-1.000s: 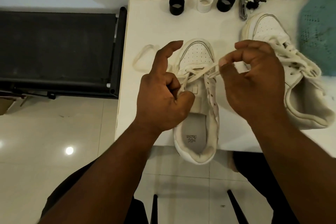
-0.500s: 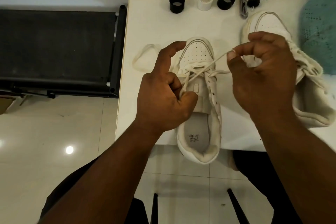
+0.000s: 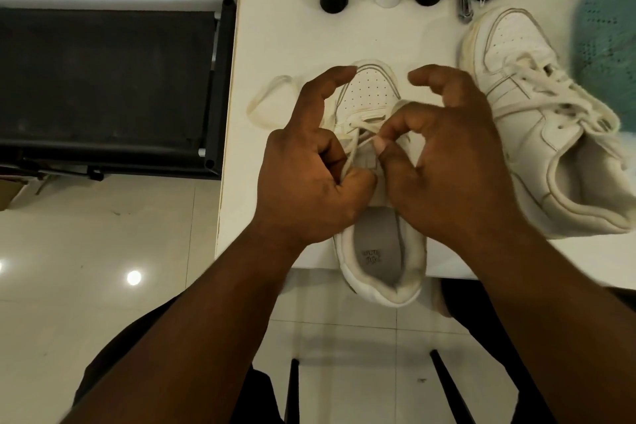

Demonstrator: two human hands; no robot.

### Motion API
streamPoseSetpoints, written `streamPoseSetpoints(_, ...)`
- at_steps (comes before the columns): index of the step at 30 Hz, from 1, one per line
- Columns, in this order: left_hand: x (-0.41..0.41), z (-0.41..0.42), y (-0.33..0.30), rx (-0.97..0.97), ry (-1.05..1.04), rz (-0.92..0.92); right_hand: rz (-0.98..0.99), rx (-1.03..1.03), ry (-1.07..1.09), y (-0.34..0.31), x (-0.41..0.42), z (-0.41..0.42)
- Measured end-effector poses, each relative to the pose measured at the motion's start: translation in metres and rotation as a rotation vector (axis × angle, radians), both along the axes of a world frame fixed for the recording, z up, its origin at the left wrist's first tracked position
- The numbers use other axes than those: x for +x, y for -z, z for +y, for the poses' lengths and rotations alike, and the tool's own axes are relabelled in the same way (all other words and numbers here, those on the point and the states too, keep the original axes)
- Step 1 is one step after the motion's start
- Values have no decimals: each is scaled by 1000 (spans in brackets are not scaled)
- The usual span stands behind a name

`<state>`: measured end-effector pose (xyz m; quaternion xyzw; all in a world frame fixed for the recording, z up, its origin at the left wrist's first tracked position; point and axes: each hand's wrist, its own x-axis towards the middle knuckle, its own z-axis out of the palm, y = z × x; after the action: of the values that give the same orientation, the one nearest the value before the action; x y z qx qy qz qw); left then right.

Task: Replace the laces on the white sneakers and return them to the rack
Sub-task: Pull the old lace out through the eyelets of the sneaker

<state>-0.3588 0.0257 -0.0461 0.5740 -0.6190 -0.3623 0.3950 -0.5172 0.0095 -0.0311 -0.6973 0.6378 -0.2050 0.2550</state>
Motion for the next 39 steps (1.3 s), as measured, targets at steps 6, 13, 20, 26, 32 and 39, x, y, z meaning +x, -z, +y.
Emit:
streamPoseSetpoints(6, -1, 0, 0, -5, -27, -31, -50, -99, 208, -2, -23, -18)
streamPoseSetpoints(13, -2, 1, -2, -23, -12, -21, 3, 74, -52, -3, 2, 3)
streamPoseSetpoints(20, 2, -2, -3, -18, 30, -8, 13, 29, -24, -3, -1, -3)
streamPoseSetpoints(26, 4, -3, -2, 11, 19, -10, -34, -42, 247, 0, -29, -23)
streamPoseSetpoints(32, 3, -3, -3, -5, 49, 13, 34, 73, -113, -1, 3, 5)
streamPoseSetpoints(39, 5, -3, -1, 10, 57, 0, -61, -137, 136, 2, -12, -8)
